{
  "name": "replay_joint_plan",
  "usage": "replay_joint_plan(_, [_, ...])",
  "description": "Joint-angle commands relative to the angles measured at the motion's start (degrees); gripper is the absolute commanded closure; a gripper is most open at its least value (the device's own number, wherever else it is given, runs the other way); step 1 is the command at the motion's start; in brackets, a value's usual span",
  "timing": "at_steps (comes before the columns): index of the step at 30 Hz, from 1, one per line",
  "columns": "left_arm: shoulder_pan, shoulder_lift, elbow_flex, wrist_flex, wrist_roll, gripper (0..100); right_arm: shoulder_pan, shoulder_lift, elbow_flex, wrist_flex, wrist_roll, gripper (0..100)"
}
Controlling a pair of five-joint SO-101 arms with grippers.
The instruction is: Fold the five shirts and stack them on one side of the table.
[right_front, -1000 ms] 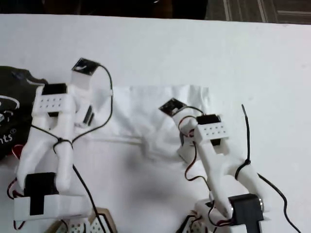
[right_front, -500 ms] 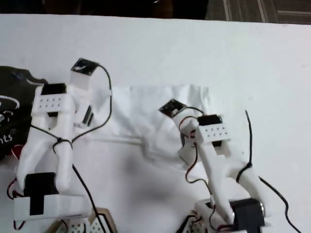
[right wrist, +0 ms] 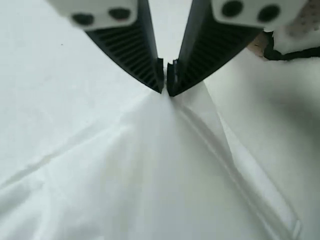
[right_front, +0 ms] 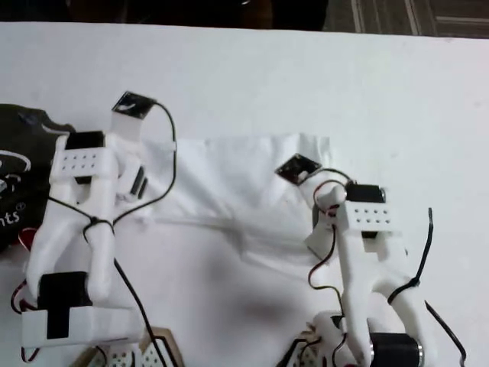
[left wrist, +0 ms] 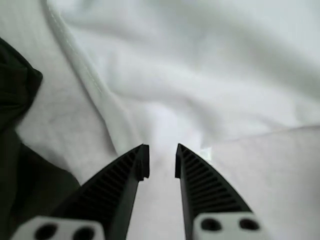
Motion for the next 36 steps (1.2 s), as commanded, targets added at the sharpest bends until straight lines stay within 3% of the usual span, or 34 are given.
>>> replay_joint_plan(1, [-0.4,-0.2,-2.0,0.1,0.4,88,0.7,-2.2,3.3,0.1,0.7,98.1])
replay_joint_plan(9, [-0.4,-0.1,3.6,-3.3,0.1,89,0.7,-2.7,10.3,-7.8,0.6,97.7])
replay_joint_plan(12, [-0.4,-0.1,9.5,-9.1,0.0,89,1.1,-2.7,7.8,-7.4,0.3,90.2])
replay_joint_plan(16, [-1.1,-0.1,15.9,-14.1,-2.2,89,0.7,-2.8,2.1,-2.9,0.1,79.3])
replay_joint_plan(21, [-4.6,-0.1,20.1,-17.7,-5.2,95,0.7,-2.8,-5.6,3.1,-4.0,82.7])
replay_joint_plan(24, [-6.3,-0.1,20.4,-19.4,-5.2,97,-2.5,-2.7,-6.2,4.2,-5.0,85.4])
replay_joint_plan(31, [-6.3,-0.1,20.4,-19.5,-5.2,97,-18.0,-2.2,-2.8,0.0,-9.4,86.1])
replay_joint_plan(36, [-6.3,0.0,20.4,-19.5,-5.2,97,-19.2,-2.1,4.0,-9.2,-11.2,86.4])
